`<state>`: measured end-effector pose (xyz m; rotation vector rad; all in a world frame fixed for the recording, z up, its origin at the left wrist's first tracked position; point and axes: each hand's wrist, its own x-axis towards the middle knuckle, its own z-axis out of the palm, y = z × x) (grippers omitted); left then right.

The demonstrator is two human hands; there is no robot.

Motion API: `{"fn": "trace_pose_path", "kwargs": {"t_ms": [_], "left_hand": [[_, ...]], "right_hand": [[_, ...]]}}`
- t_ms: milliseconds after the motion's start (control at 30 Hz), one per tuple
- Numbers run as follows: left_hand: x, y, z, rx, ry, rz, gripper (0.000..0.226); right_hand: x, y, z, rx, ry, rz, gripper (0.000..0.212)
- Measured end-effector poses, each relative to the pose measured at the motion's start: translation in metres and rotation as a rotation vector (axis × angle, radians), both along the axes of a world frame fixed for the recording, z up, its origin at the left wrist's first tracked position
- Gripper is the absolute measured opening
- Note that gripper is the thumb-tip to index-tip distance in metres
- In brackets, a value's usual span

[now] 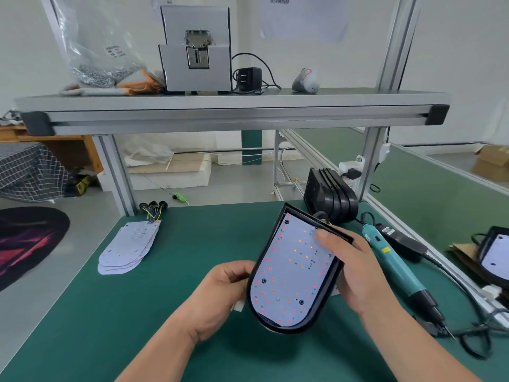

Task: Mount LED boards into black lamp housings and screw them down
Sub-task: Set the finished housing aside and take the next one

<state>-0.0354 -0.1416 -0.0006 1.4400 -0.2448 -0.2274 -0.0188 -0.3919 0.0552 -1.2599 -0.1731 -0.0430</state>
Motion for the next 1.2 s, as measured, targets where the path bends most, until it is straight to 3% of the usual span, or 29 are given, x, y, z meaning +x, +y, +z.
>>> {"fn": "trace_pose_path", "kwargs": {"t_ms": [233, 500, 733, 1000, 1200], "left_hand": [[0.004, -0.002, -0.006, -0.108, 0.067, -0.055, 0.043], [0.01, 0.001, -0.019, 0.009, 0.031, -0.019, 0.035], [0.02, 0.005, -0.033, 0.053, -0.003, -0.014, 0.051], [0.028, 0.008, -0.042, 0.031, 0.015, -0.017, 0.035], [0.033, 0.009, -0.045, 0.009, 0.038, -0.008, 0.037]], "right_hand": [[0.004, -0.019, 0.01, 0.077, -0.132, -0.142, 0.025], [0.004, -0.09, 0.048, 0.179, -0.173, -0.382, 0.01], [-0.004, -0.172, 0.069, 0.158, -0.213, -0.591, 0.009], [-0.011, -0.275, 0.071, 0.151, -0.175, -0.825, 0.004], [-0.012, -0.347, 0.04, 0.271, -0.064, -0.982, 0.051]]}}
